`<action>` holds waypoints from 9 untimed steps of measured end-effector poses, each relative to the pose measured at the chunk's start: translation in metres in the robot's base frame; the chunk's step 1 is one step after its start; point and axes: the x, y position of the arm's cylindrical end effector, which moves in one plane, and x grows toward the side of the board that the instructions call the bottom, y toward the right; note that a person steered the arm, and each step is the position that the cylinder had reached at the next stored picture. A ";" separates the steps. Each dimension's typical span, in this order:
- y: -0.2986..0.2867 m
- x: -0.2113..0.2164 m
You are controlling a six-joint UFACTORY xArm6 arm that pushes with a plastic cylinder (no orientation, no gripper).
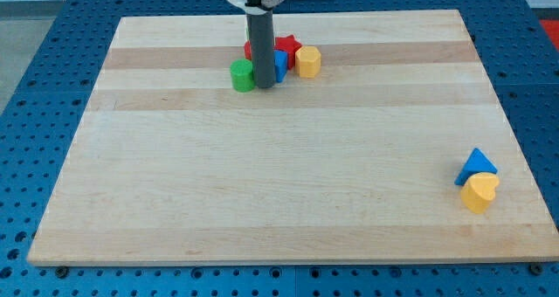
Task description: Push group of blocks to the top centre of the board
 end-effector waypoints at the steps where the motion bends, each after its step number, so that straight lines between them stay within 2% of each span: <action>1: 0.001 0.009; 2: 0.002 0.056; 3: -0.022 0.102; 4: -0.050 0.091; 5: -0.052 0.046; 6: -0.050 0.037; 7: -0.041 0.004; 9: -0.040 -0.009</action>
